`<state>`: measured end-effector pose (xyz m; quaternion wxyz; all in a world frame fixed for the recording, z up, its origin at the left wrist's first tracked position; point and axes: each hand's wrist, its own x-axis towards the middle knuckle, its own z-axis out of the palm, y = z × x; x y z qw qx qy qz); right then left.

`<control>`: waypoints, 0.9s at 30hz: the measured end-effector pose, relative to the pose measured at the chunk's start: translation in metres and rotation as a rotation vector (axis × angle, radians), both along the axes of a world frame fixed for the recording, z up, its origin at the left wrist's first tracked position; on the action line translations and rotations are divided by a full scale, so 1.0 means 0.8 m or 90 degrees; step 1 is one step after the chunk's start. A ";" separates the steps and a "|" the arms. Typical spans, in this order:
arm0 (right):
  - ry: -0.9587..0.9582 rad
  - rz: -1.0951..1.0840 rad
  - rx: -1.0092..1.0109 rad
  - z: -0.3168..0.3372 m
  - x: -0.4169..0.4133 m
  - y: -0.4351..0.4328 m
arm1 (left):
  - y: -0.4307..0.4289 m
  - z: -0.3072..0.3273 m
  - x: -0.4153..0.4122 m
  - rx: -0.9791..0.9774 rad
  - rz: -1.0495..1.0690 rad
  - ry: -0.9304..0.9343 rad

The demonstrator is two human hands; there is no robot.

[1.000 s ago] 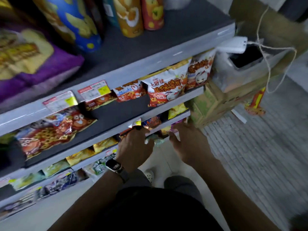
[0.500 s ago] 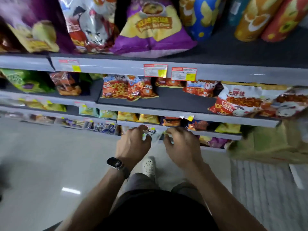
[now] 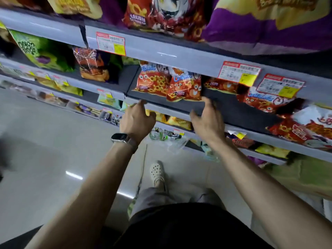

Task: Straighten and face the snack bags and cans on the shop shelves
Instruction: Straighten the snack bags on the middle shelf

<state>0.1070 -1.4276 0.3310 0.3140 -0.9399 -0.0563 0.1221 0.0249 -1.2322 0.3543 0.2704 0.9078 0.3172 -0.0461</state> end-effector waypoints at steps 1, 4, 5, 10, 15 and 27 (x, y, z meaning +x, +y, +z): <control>0.012 -0.027 0.025 -0.005 0.009 0.008 | 0.013 -0.004 0.009 -0.001 0.005 -0.007; 0.036 -0.108 0.086 -0.018 0.035 0.036 | 0.049 -0.020 0.039 -0.001 0.001 -0.023; 0.038 -0.132 0.104 -0.024 0.043 0.044 | 0.060 -0.024 0.049 -0.008 0.003 -0.024; 0.075 -0.202 0.132 -0.054 0.062 0.079 | 0.090 -0.049 0.097 -0.058 0.014 -0.049; 0.066 -0.262 0.082 -0.065 0.075 0.093 | 0.099 -0.059 0.133 -0.113 0.023 -0.035; 0.010 -0.274 0.231 -0.089 0.033 0.067 | 0.124 -0.083 0.142 -0.046 0.005 -0.045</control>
